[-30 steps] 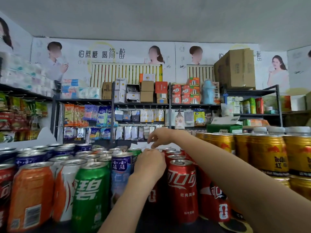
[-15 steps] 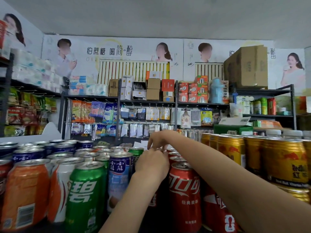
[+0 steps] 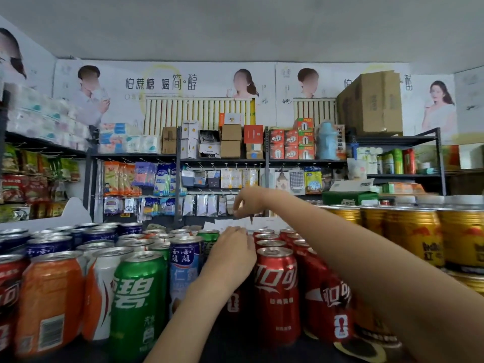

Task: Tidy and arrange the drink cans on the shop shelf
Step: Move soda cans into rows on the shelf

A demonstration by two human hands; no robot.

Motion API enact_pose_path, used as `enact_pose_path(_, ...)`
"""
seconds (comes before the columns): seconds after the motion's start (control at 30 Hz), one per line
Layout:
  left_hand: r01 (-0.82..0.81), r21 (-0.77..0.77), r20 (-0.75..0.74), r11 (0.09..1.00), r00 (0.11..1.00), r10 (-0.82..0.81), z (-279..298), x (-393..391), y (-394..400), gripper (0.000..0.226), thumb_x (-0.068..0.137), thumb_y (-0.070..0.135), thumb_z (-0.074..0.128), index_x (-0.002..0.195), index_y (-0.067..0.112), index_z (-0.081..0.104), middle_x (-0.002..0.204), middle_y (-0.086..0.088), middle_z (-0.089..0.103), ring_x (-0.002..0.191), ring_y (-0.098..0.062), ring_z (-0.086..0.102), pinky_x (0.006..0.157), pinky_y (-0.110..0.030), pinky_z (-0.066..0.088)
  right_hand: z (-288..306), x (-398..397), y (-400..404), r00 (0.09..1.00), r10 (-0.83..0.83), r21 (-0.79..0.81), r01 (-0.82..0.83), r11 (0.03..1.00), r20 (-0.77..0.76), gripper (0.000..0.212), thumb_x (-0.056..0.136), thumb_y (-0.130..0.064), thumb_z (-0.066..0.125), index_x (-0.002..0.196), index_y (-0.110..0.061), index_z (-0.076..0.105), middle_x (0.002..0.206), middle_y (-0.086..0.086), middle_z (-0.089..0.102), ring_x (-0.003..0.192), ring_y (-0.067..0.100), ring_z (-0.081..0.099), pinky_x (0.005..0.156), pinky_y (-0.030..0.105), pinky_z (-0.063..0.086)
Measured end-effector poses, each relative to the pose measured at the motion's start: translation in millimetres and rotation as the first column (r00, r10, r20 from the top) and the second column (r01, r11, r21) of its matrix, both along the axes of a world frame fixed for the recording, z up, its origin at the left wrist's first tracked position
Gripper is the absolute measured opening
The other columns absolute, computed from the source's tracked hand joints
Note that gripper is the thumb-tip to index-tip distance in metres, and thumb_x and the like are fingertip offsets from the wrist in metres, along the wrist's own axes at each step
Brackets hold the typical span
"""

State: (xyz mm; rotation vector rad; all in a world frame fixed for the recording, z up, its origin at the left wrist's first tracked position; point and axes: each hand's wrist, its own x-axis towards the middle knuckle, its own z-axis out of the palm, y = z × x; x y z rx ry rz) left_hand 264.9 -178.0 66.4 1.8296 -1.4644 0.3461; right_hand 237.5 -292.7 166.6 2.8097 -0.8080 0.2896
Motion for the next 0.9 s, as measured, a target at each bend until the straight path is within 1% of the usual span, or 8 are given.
enact_pose_path(0.1,0.070,-0.030,0.023,0.997,0.997,-0.069,-8.0,-4.8,20.1,0.031,0.099,0.019,0.031,0.122,0.011,0.050,0.119,0.000,0.050,0.119,-0.017,0.045,0.093,-0.025,0.034,0.7,-47.9,26.6,0.996,0.084,0.067,-0.084,0.994,0.011,0.034,0.093,-0.031,0.051,0.121,-0.012,0.059,0.121,0.002,0.060,0.109,0.020,0.056,0.094,0.030,0.042)
enact_pose_path(0.23,0.067,-0.024,-0.039,0.997,0.997,-0.068,-24.2,-3.9,33.2,0.042,0.094,0.012,0.041,0.137,0.015,0.038,0.140,-0.002,0.039,0.129,-0.018,0.036,0.104,-0.030,0.030,-21.9,-96.2,61.3,0.989,0.146,0.293,-0.144,0.945,0.017,0.039,0.086,-0.042,0.059,0.116,-0.017,0.063,0.115,-0.002,0.063,0.104,0.017,0.059,0.090,0.029,0.047)
enact_pose_path(0.3,0.052,-0.011,-0.088,0.999,0.995,-0.052,-31.3,-5.3,32.2,0.050,0.092,0.013,0.047,0.140,0.015,0.030,0.145,-0.005,0.031,0.132,-0.022,0.033,0.105,-0.033,0.030,-31.6,-107.2,72.2,0.991,0.130,0.279,-0.114,0.954,-0.041,0.044,0.082,-0.043,0.063,0.121,-0.021,0.059,0.122,-0.004,0.058,0.110,0.013,0.055,0.091,0.024,0.043)
enact_pose_path(0.37,0.061,0.032,-0.169,0.998,0.984,-0.055,-35.7,-7.6,28.9,0.061,0.090,0.012,0.051,0.143,0.018,0.021,0.150,-0.008,0.019,0.133,-0.026,0.032,0.104,-0.034,0.032,-38.2,-112.1,77.6,0.994,0.089,0.241,-0.071,0.968,-0.065,0.054,0.079,-0.044,0.068,0.127,-0.026,0.052,0.129,-0.004,0.051,0.114,0.013,0.048,0.094,0.026,0.038)
enact_pose_path(0.5,0.035,0.099,-0.182,0.994,0.983,-0.017,-41.4,-10.7,22.5,0.077,0.088,0.008,0.053,0.147,0.027,0.006,0.154,-0.011,-0.004,0.135,-0.032,0.028,0.108,-0.039,0.031,-46.1,-122.5,78.9,1.000,0.025,0.181,-0.023,0.983,-0.008,0.062,0.077,-0.046,0.069,0.131,-0.027,0.047,0.128,0.000,0.049,0.107,0.013,0.045,0.093,0.030,0.038)
enact_pose_path(0.63,0.066,0.092,-0.197,0.994,0.979,-0.047,-45.6,-8.6,23.9,0.083,0.087,0.007,0.055,0.147,0.030,0.003,0.155,-0.006,-0.008,0.137,-0.031,0.023,0.109,-0.042,0.030,-51.9,-121.8,86.0,0.999,-0.014,0.177,0.008,0.984,0.036,0.061,0.078,-0.042,0.069,0.132,-0.025,0.046,0.129,0.001,0.050,0.116,0.019,0.048,0.096,0.034,0.038)
enact_pose_path(0.73,0.078,0.072,-0.188,0.994,0.980,-0.063,-51.5,-11.5,31.1,0.080,0.088,0.010,0.054,0.147,0.033,0.005,0.155,-0.005,-0.014,0.141,-0.030,0.013,0.111,-0.044,0.027,-57.4,-116.6,90.3,0.996,-0.035,0.149,0.022,0.989,0.084,0.061,0.078,-0.038,0.070,0.132,-0.020,0.045,0.131,0.000,0.049,0.118,0.019,0.048,0.093,0.030,0.038)
enact_pose_path(0.9,0.152,0.027,-0.139,0.988,0.979,-0.147,-60.8,-19.5,48.4,0.072,0.089,0.021,0.056,0.147,0.026,0.013,0.155,-0.002,-0.009,0.140,-0.027,0.021,0.112,-0.041,0.027,-59.1,-134.4,96.8,0.978,-0.077,0.134,0.051,0.990,0.195,0.056,0.079,-0.042,0.067,0.128,-0.021,0.048,0.130,-0.001,0.051,0.113,0.015,0.049,0.092,0.028,0.041)
